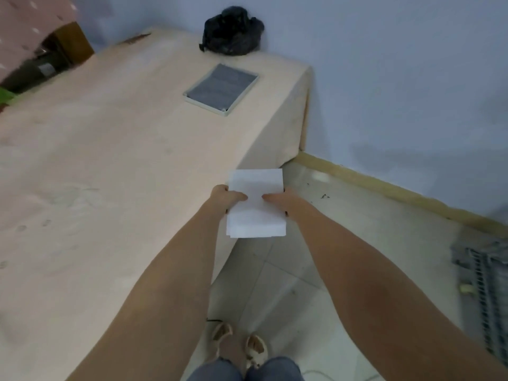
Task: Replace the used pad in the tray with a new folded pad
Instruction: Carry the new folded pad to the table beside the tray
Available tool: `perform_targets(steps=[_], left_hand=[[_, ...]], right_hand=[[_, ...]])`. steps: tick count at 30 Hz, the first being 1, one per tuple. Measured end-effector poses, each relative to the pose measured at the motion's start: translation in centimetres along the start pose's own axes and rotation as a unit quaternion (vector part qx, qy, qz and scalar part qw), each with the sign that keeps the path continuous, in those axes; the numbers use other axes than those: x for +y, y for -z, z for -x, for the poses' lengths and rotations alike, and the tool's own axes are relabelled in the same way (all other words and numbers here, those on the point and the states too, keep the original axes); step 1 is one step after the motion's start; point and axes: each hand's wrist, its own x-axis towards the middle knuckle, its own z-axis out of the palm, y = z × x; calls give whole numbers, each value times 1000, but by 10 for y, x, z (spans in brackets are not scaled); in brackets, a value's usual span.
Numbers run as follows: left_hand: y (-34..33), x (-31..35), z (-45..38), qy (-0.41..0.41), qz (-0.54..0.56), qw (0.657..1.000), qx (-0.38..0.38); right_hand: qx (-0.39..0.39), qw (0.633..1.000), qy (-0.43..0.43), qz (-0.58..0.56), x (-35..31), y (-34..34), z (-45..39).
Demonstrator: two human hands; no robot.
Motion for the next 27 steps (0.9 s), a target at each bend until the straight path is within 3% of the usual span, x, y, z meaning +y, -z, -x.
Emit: perform_targets(steps=[11, 27], left_hand=[[-55, 42, -64, -40, -14, 994, -99], [-89, 136, -189, -38, -50, 989, -134]], right_hand=[[51, 998, -34, 0, -16, 59, -56], [102, 992, -56, -48, -83, 103, -169]])
